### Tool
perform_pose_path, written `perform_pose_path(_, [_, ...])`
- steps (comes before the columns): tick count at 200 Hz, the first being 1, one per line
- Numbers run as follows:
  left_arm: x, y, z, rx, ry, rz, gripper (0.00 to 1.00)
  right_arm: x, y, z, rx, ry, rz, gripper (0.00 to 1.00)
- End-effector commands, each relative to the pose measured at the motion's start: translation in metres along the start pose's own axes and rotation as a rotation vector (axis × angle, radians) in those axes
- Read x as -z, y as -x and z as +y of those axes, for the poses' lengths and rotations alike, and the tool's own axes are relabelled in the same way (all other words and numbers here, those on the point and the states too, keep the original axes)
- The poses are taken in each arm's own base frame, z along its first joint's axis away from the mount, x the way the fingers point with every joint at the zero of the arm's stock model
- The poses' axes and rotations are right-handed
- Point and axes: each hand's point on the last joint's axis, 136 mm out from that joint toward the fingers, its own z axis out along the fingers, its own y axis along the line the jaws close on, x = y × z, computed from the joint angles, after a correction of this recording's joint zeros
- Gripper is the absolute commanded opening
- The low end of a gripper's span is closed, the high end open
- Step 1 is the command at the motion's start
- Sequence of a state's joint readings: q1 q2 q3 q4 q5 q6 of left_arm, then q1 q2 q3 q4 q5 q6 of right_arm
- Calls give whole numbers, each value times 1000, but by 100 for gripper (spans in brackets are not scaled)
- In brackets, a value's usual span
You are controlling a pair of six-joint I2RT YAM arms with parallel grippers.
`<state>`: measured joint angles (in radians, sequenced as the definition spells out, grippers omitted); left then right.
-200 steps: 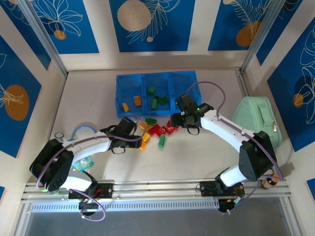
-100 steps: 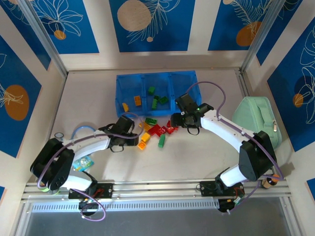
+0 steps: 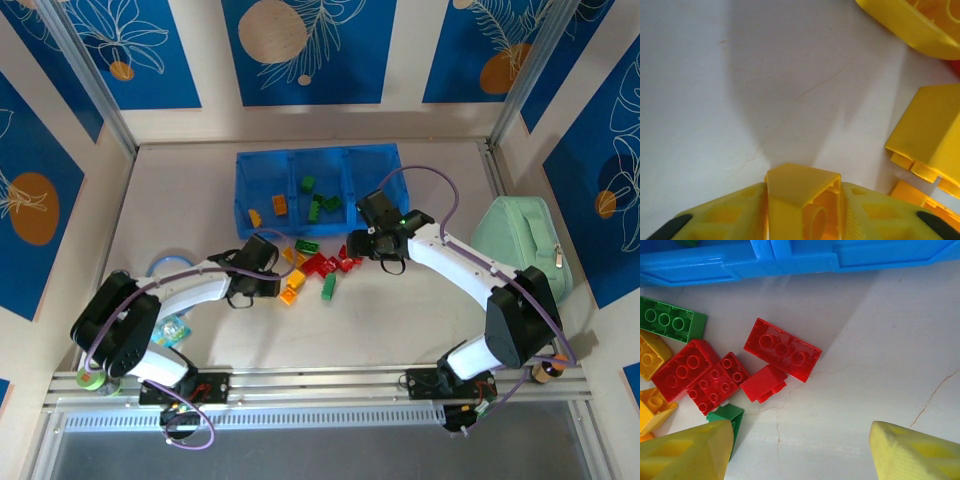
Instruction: Sort the legos into containers by color
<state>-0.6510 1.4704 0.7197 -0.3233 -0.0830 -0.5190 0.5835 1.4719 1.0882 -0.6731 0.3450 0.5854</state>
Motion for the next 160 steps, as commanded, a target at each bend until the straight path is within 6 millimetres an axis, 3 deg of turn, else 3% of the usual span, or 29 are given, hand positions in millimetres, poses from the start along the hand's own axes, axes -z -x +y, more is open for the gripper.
perform_pose_path(1, [4, 4, 4, -17, 47, -2, 34, 3, -1, -3, -14, -12, -10, 73])
perform_pose_path(51, [16, 25, -2, -28, 46, -51, 27, 4, -1, -7, -20, -17, -16, 72])
perform_pose_path(77, [26, 48, -7, -37, 48, -90, 27, 8, 1, -9, -24, -14, -27, 72])
perform_pose_path(120, [51, 123, -9, -6, 26, -205, 28, 12, 3, -14, -35, -4, -36, 72])
perform_pose_path(160, [41, 190, 0, 18, 41, -234, 30, 15, -1, -17, -43, 8, -34, 72])
